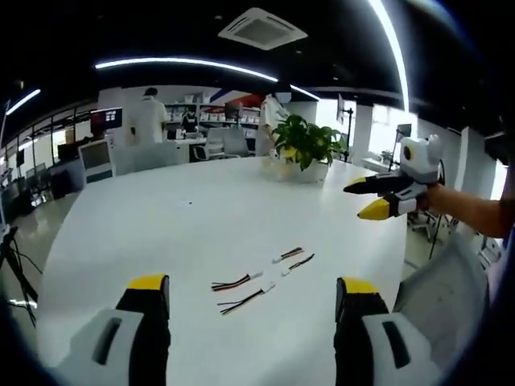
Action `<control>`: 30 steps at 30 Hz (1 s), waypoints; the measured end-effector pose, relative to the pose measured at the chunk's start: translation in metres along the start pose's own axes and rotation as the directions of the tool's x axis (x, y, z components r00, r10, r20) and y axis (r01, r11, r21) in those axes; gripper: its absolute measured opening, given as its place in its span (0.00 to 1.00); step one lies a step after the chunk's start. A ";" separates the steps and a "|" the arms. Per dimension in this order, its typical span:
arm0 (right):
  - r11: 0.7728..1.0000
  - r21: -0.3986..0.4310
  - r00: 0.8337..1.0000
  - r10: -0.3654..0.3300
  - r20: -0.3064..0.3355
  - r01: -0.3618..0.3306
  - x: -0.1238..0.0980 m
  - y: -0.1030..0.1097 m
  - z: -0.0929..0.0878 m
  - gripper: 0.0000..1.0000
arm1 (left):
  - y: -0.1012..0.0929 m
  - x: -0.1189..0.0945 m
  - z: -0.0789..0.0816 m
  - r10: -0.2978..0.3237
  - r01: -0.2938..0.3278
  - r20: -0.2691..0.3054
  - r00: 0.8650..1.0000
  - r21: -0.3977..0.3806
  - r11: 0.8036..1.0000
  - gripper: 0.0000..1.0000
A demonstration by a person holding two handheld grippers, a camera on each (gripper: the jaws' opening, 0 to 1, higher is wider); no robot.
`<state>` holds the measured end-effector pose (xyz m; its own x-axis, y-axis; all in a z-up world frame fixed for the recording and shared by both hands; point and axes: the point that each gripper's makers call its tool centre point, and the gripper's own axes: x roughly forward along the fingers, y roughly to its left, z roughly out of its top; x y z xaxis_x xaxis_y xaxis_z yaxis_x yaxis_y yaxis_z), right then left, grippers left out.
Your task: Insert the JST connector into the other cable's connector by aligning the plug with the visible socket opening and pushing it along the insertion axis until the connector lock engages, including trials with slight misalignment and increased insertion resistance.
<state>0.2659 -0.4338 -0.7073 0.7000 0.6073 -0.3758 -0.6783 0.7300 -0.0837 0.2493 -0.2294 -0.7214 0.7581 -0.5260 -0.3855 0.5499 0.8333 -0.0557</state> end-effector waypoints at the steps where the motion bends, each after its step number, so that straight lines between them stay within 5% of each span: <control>1: 1.000 -0.001 1.000 0.000 -0.002 0.000 0.002 -0.001 0.000 0.51 | 0.002 0.001 0.001 0.002 -0.002 0.000 1.000 0.001 1.000 0.83; 30: 0.998 -0.006 0.998 0.056 -0.013 -0.056 0.023 -0.001 -0.008 0.42 | 0.011 0.021 -0.001 -0.046 0.048 0.036 0.998 -0.076 0.996 0.82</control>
<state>0.2815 -0.4231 -0.7235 0.6582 0.6429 -0.3917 -0.7176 0.6931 -0.0683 0.2711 -0.2311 -0.7308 0.7441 -0.5694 -0.3494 0.5576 0.8174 -0.1445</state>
